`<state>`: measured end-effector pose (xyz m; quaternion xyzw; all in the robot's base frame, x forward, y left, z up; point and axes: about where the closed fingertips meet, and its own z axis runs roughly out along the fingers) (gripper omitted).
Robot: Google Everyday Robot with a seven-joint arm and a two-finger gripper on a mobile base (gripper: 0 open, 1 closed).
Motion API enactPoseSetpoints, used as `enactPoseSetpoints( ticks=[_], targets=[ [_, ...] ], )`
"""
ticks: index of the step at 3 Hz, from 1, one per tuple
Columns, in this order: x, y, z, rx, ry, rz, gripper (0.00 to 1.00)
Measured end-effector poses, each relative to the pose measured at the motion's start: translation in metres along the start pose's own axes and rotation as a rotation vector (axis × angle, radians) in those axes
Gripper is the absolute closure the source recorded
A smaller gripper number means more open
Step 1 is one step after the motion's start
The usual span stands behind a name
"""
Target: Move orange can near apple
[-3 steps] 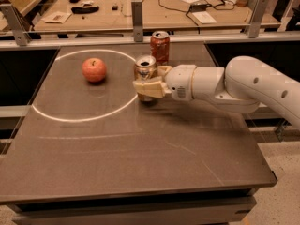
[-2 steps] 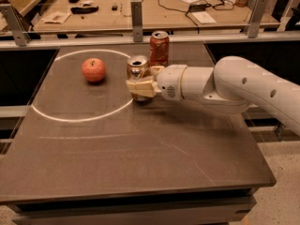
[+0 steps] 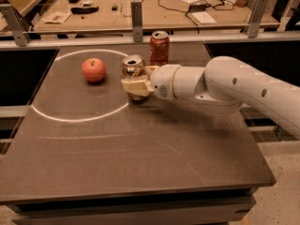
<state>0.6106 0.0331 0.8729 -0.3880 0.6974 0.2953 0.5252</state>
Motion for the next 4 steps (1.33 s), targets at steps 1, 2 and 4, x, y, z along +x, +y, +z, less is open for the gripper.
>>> enactPoseSetpoints(
  ticks=[1,2,4],
  targets=[
    [0.000,0.000,0.004,0.014,0.006,0.006,1.00],
    [0.000,0.000,0.005,0.014,0.006,0.006,1.00],
    [-0.023,0.005,0.045,-0.045,-0.052,-0.048,1.00]
  ],
)
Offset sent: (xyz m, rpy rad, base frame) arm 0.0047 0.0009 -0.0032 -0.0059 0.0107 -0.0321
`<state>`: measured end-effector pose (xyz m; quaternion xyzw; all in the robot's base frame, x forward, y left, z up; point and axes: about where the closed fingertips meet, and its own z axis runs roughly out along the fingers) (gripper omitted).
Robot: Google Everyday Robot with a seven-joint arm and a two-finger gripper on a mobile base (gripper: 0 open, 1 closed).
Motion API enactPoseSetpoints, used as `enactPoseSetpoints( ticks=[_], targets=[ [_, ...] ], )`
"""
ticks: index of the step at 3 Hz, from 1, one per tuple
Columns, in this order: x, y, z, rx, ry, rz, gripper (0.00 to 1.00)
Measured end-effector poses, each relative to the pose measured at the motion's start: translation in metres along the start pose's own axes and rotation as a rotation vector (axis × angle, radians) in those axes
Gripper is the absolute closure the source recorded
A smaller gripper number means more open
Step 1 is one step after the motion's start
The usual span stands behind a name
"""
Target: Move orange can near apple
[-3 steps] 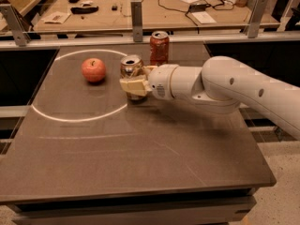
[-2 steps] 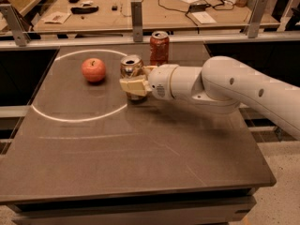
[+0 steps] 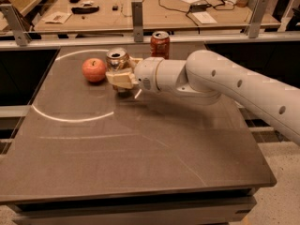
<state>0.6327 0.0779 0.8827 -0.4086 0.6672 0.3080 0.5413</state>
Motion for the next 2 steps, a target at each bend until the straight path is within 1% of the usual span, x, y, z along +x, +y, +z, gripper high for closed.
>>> enactPoseSetpoints(
  ticks=[1,2],
  targets=[
    [-0.0041,-0.0039,0.0317,-0.011,-0.027,-0.016,1.00],
    [-0.0006,-0.0028,0.0406,-0.015,-0.029,-0.012,1.00]
  ],
)
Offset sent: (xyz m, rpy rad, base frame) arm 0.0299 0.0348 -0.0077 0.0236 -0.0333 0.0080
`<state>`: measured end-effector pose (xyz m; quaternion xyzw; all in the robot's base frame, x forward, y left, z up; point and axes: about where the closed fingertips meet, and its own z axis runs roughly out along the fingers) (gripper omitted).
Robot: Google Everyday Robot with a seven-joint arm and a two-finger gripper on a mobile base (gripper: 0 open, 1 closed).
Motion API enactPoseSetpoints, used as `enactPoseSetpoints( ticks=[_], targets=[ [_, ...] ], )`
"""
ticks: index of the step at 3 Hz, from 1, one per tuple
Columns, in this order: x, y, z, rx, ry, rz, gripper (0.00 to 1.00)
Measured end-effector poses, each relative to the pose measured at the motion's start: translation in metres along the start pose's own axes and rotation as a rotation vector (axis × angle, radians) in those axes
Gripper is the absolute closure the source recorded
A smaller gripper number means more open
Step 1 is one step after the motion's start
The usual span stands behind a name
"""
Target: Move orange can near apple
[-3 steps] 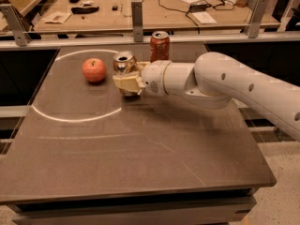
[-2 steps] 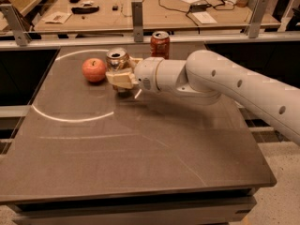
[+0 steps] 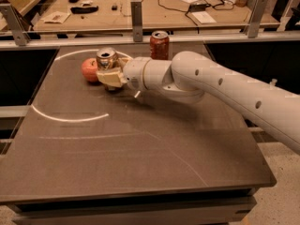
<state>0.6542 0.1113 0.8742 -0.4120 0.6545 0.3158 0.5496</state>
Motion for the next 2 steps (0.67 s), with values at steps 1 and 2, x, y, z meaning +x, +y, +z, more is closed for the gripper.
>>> enactPoseSetpoints(
  ticks=[1,2],
  targets=[
    [0.0006,0.0007,0.0064,-0.035,0.000,0.016,0.82],
    [0.0000,0.0027,0.0076,-0.038,0.000,0.014,0.61]
  ],
)
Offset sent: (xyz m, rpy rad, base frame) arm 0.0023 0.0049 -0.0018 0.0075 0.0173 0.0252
